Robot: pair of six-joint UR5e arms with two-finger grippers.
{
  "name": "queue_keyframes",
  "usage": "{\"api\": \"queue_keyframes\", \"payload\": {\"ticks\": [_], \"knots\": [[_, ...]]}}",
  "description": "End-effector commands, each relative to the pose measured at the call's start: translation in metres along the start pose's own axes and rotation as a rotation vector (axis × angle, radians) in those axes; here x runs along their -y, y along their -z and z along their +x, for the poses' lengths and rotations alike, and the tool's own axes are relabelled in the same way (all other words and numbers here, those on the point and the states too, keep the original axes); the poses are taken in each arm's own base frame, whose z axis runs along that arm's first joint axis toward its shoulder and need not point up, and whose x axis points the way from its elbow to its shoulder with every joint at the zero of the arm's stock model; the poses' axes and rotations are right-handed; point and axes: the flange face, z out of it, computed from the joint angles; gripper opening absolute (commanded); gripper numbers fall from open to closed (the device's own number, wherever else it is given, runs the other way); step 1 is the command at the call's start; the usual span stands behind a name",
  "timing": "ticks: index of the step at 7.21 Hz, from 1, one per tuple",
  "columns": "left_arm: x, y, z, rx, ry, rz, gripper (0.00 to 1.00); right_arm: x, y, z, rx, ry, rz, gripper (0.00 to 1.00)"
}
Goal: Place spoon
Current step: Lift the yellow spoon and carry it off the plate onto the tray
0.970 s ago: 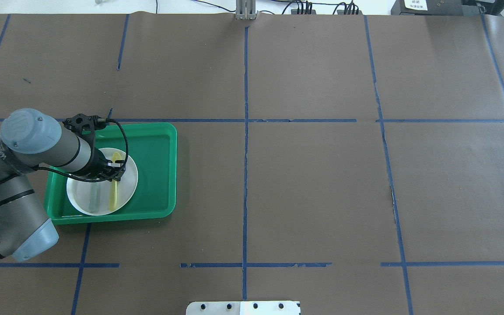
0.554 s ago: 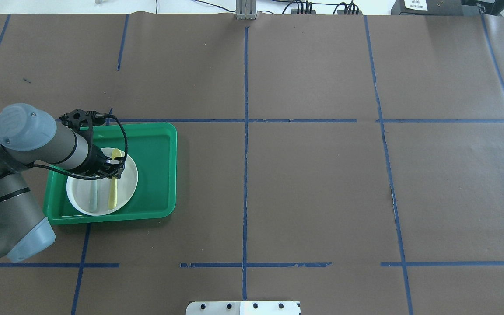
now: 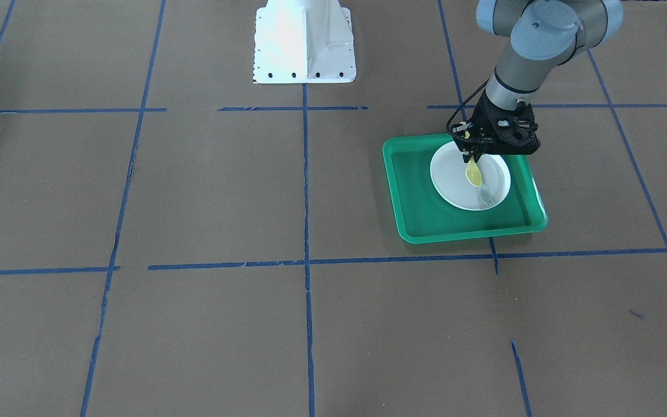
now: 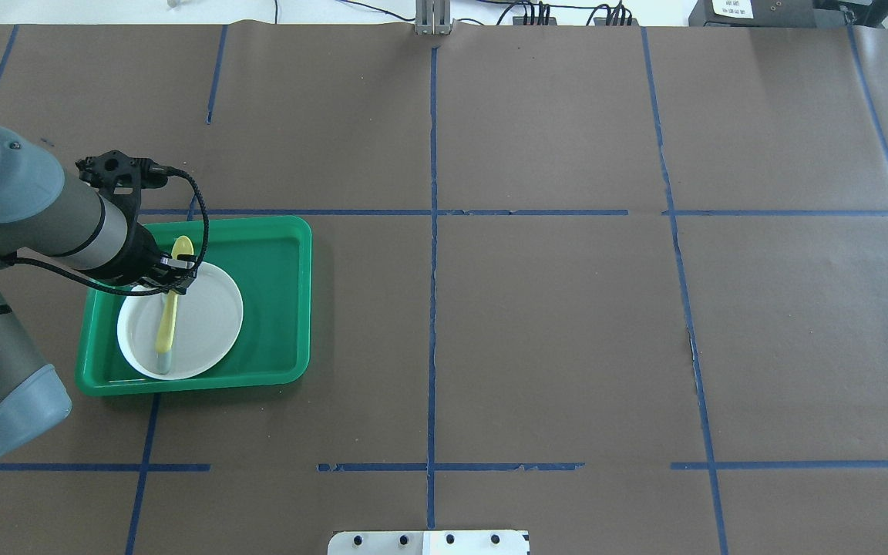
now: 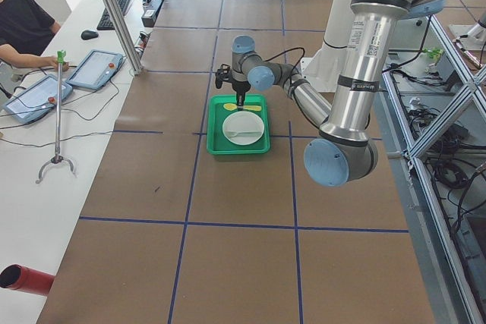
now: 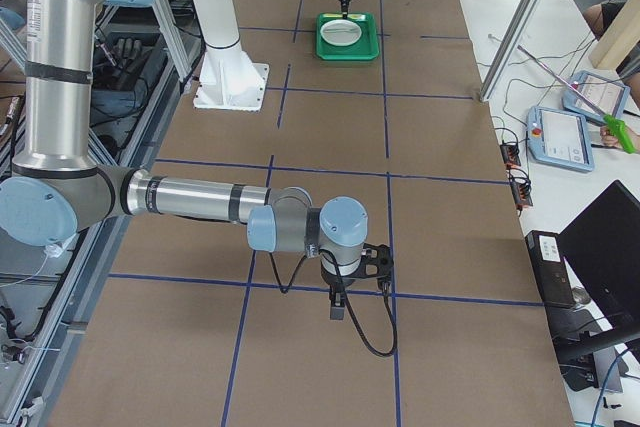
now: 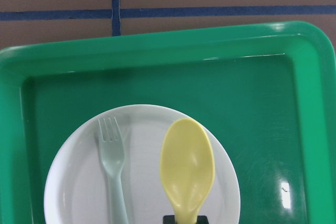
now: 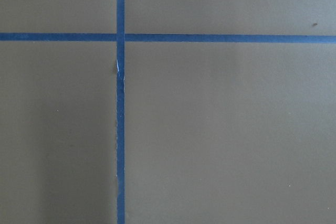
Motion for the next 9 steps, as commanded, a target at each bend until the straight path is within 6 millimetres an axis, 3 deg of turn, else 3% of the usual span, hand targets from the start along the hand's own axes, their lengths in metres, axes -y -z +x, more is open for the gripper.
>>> {"api": "queue_keyframes", "payload": {"ticks": [1, 2, 3, 5, 9], "knots": [[0.008, 0.004, 0.019, -0.015, 0.002, 0.002, 0.0, 0.0, 0.0, 0.0, 0.0, 0.001, 0.001, 1.0], [0.024, -0.002, 0.045, -0.028, 0.07, 0.004, 0.0, 0.0, 0.0, 0.0, 0.0, 0.0, 0.0, 1.0], [0.029, -0.008, 0.058, -0.031, 0.081, -0.003, 0.0, 0.0, 0.0, 0.0, 0.0, 0.0, 0.0, 1.0], [0.023, -0.025, 0.076, -0.028, 0.097, -0.027, 0.0, 0.0, 0.0, 0.0, 0.0, 0.0, 0.0, 1.0], [0.019, -0.093, 0.081, -0.03, 0.091, -0.057, 0.0, 0.0, 0.0, 0.0, 0.0, 0.0, 0.0, 1.0]]}}
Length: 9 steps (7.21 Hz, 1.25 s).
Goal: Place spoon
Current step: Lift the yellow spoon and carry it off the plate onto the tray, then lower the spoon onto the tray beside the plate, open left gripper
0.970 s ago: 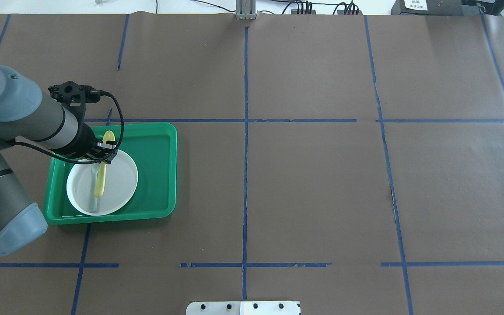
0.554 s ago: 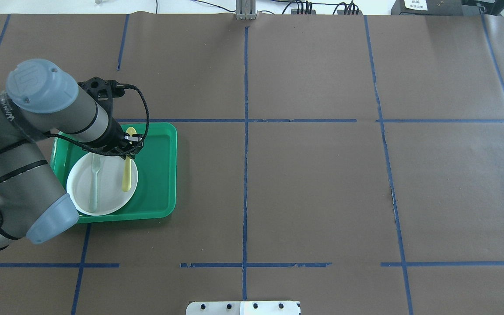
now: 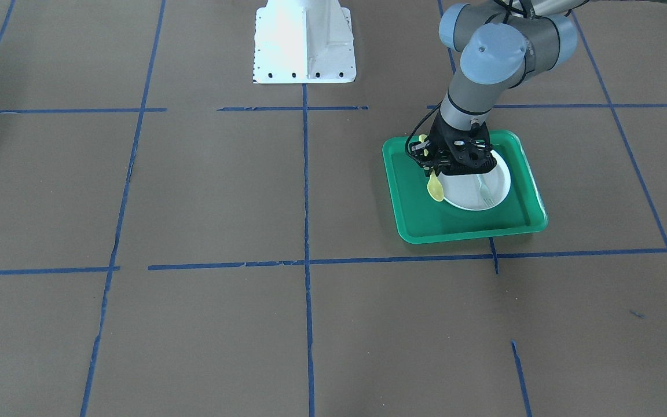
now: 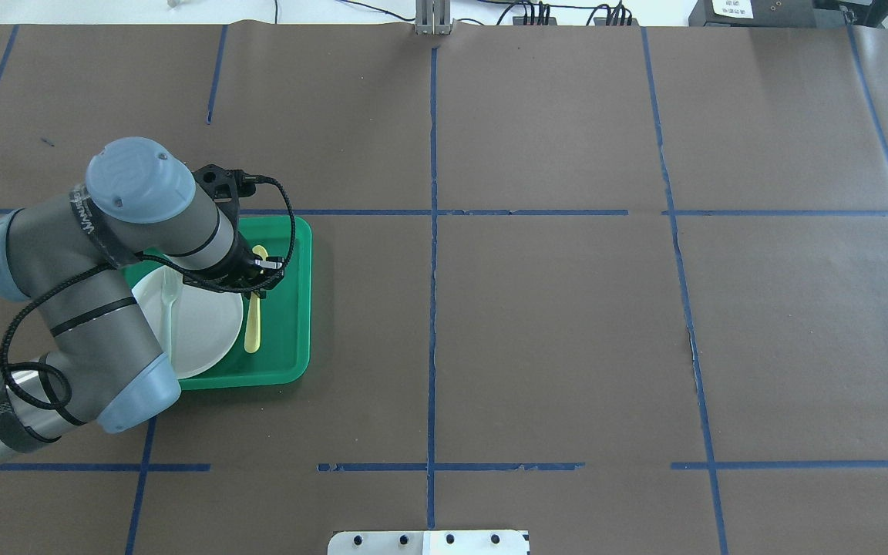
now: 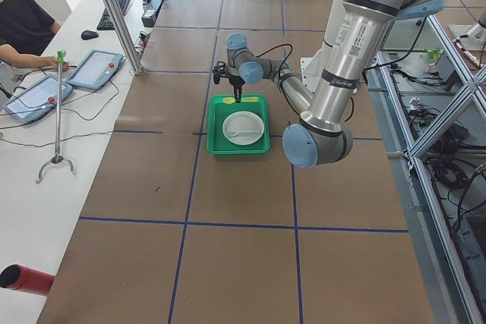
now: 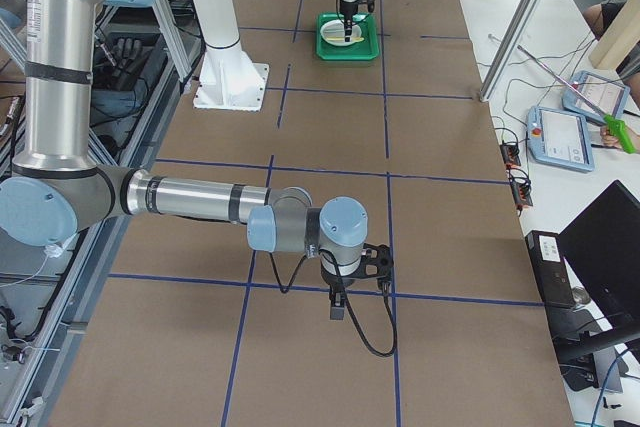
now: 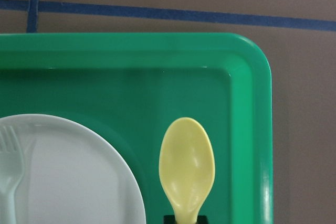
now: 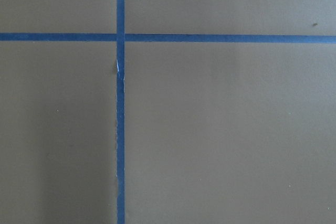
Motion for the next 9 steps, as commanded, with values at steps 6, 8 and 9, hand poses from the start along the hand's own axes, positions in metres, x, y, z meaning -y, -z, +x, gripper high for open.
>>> {"api": "queue_keyframes", "payload": {"ticks": [6, 8, 9], "knots": [[-0.004, -0.032, 0.0, -0.013, -0.013, -0.011, 0.59, 0.0, 0.0, 0.0, 0.0, 0.0, -0.001, 1.0], [-0.008, -0.013, 0.006, -0.039, -0.025, 0.002, 0.69, 0.0, 0.0, 0.0, 0.0, 0.0, -0.001, 1.0], [-0.004, 0.025, 0.005, -0.053, -0.014, 0.029, 0.68, 0.0, 0.0, 0.0, 0.0, 0.0, -0.001, 1.0]]}}
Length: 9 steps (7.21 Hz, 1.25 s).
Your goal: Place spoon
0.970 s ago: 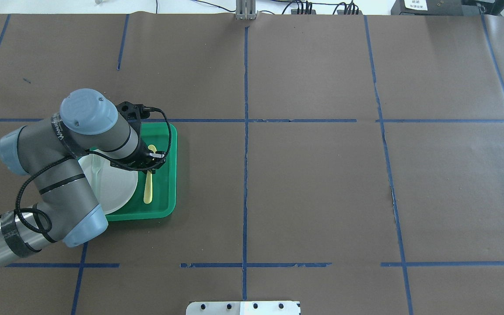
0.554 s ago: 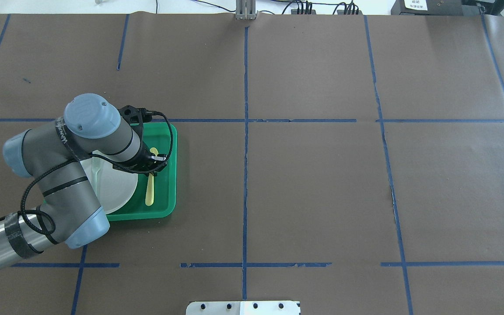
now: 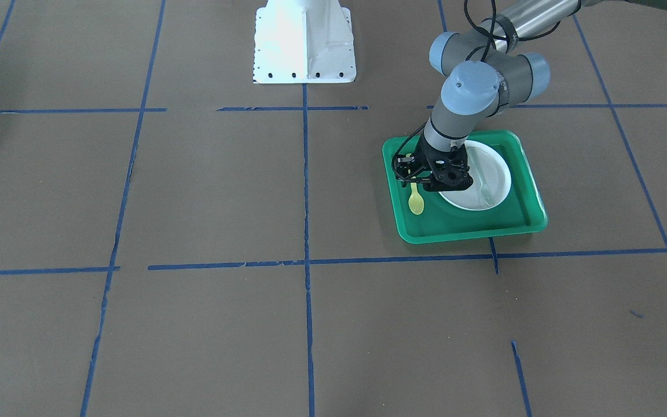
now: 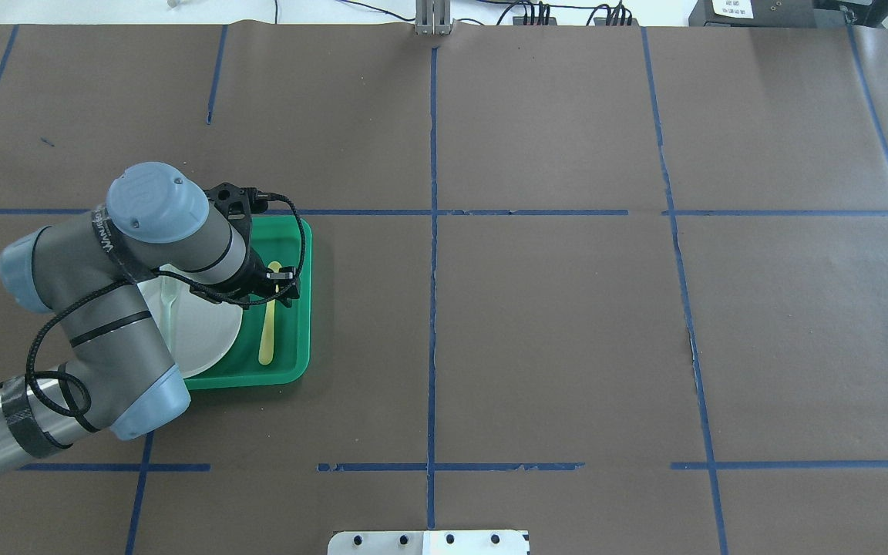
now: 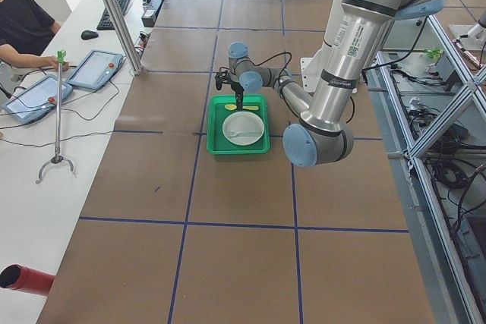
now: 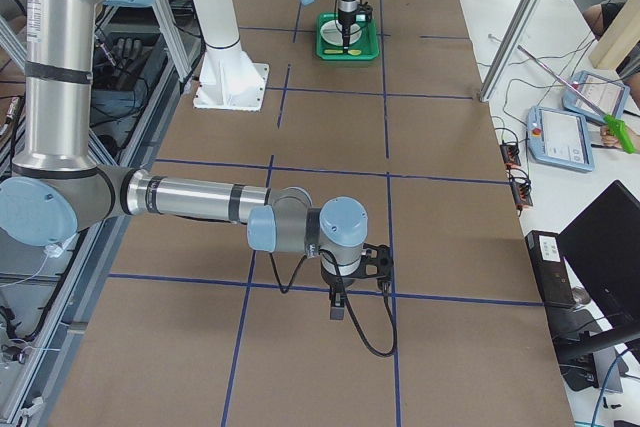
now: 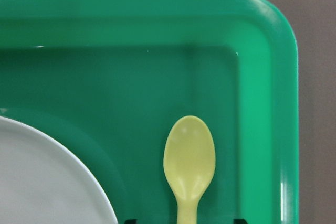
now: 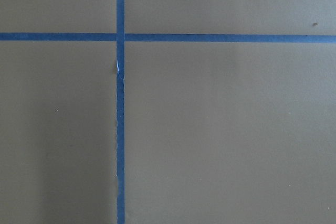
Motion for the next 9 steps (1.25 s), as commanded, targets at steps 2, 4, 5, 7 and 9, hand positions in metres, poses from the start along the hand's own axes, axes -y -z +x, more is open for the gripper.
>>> {"api": "queue_keyframes", "payload": {"ticks": [2, 4, 5, 7, 9], "knots": [[0.013, 0.089, -0.004, -0.017, 0.027, 0.07, 1.0, 0.0, 0.0, 0.0, 0.0, 0.0, 0.0, 1.0], [0.054, 0.142, -0.04, 0.004, -0.074, 0.16, 1.0, 0.0, 0.0, 0.0, 0.0, 0.0, 0.0, 1.0], [0.067, 0.167, -0.055, 0.011, -0.117, 0.198, 1.0, 0.0, 0.0, 0.0, 0.0, 0.0, 0.0, 1.0], [0.09, 0.186, -0.111, 0.046, -0.262, 0.169, 1.0, 0.0, 0.0, 0.0, 0.0, 0.0, 0.0, 1.0], [0.111, 0.216, -0.277, 0.125, -0.375, 0.127, 1.0, 0.0, 0.0, 0.0, 0.0, 0.0, 0.0, 1.0]]}}
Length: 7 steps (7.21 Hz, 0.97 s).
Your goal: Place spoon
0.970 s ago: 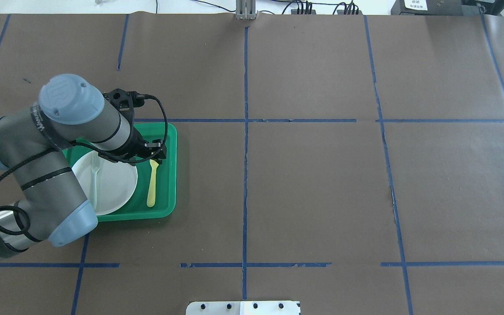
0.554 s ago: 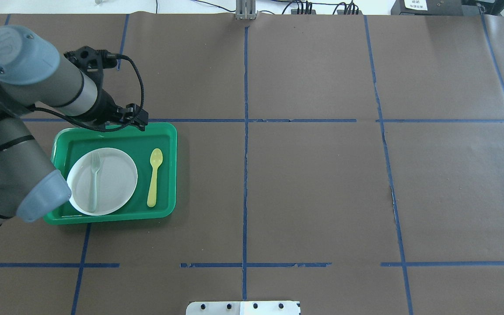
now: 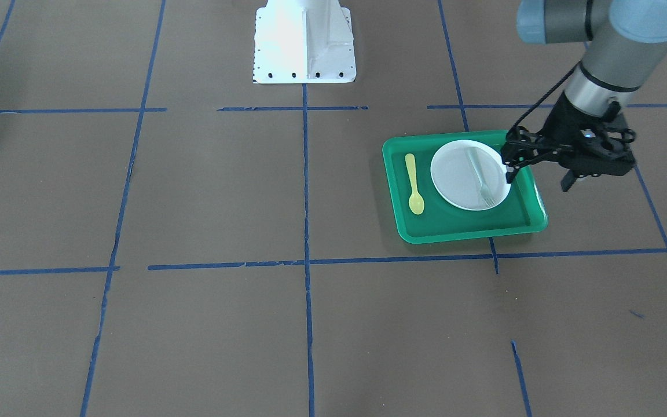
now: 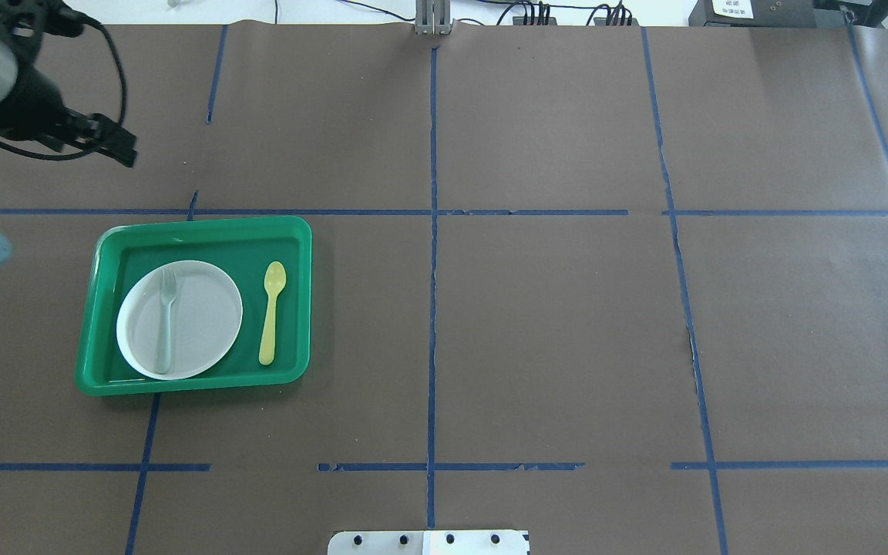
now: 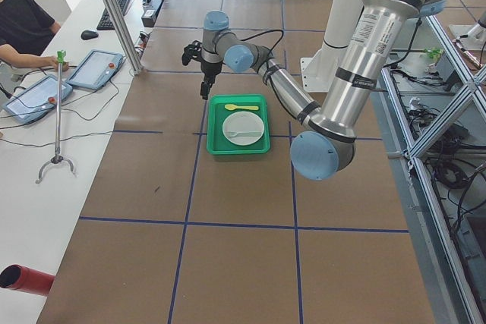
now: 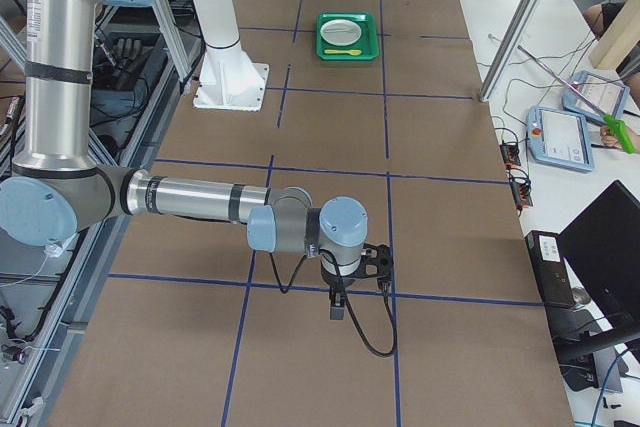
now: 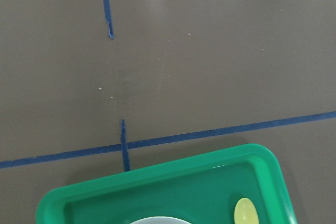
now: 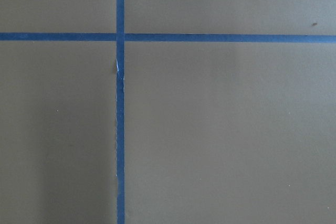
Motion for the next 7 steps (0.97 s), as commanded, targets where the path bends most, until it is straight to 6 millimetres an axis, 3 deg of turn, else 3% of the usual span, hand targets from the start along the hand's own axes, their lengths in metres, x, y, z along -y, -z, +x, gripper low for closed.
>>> {"api": "queue_keyframes", "payload": {"ticks": [1, 2, 3, 4, 6, 7], "knots": [[-0.05, 0.007, -0.194, -0.01, -0.026, -0.082, 1.0, 0.0, 0.0, 0.0, 0.0, 0.0, 0.0, 1.0], [-0.083, 0.011, -0.278, -0.022, 0.035, -0.104, 1.0, 0.0, 0.0, 0.0, 0.0, 0.0, 0.0, 1.0], [-0.117, 0.007, -0.338, -0.021, 0.124, -0.125, 1.0, 0.0, 0.0, 0.0, 0.0, 0.002, 0.0, 1.0], [-0.141, -0.007, -0.364, -0.018, 0.186, -0.163, 1.0, 0.0, 0.0, 0.0, 0.0, 0.0, 0.0, 1.0], [-0.18, -0.009, -0.389, -0.018, 0.247, -0.173, 1.0, 0.0, 0.0, 0.0, 0.0, 0.0, 0.0, 1.0], [-0.188, -0.01, -0.39, -0.018, 0.25, -0.175, 1.0, 0.0, 0.0, 0.0, 0.0, 0.0, 0.0, 1.0]]}}
